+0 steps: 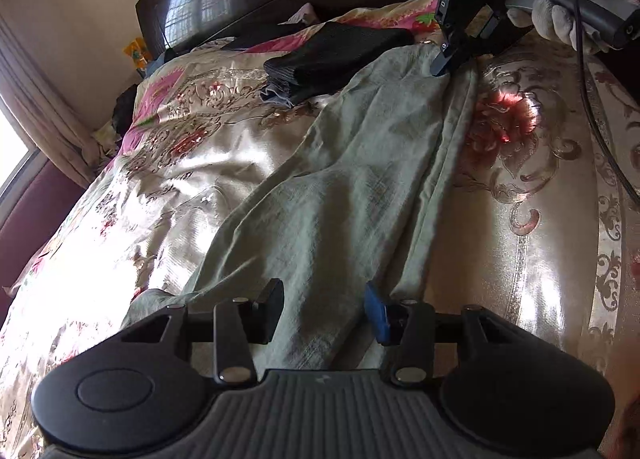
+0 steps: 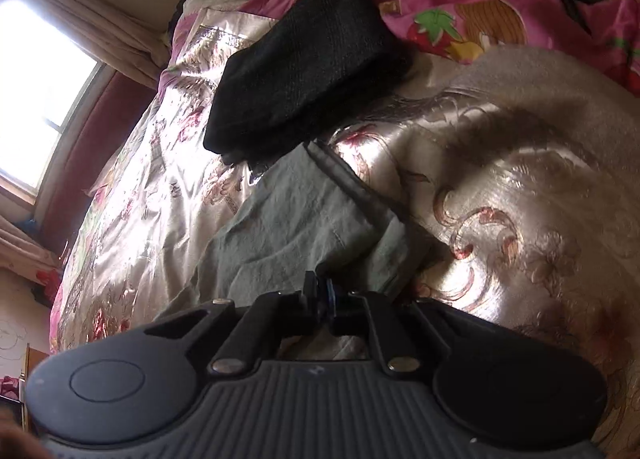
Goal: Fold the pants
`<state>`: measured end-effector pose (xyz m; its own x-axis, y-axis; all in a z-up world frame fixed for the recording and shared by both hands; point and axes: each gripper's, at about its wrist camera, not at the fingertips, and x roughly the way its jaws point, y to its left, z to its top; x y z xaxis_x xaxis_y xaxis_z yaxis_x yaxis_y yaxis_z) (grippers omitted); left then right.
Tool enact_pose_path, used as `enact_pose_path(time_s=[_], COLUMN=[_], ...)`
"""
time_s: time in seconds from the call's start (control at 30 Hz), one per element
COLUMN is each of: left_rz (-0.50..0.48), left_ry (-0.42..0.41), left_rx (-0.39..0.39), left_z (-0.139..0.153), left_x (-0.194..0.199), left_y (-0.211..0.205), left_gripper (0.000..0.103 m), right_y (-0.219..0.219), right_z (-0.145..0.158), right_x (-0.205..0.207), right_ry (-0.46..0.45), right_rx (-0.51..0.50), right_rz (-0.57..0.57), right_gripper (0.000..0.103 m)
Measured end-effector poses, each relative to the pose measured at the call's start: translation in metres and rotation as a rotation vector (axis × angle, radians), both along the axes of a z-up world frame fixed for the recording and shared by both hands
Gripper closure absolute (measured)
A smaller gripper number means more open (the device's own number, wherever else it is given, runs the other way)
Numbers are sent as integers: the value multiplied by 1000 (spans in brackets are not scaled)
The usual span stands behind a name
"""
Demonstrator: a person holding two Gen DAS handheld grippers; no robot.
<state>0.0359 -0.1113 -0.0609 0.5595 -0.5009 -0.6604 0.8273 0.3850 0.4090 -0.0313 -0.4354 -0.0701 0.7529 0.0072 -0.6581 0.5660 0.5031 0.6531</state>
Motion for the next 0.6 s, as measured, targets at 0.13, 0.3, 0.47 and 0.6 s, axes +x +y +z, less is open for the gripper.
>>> enact_pose_path(time_s=[0.13, 0.3, 0.47, 0.6], left_rz=[8, 24, 15, -3], left_ry=[7, 10, -20, -2], left_rx=[-5, -16, -60, -39], left_z=[-1, -1, 14, 5], left_x=[1, 5, -3, -8], left_y=[-8, -18, -18, -23], left_gripper=[44, 43, 42, 40], right_y=[-8, -6, -3, -2], right_z=[1, 30, 78, 62], right_x=[7, 14, -7, -21], right_ry=[-45, -120, -291, -200], right_rx=[23, -18, -43, -60], right_rz=[-7, 17, 15, 6], right_gripper=[94, 100, 101, 101])
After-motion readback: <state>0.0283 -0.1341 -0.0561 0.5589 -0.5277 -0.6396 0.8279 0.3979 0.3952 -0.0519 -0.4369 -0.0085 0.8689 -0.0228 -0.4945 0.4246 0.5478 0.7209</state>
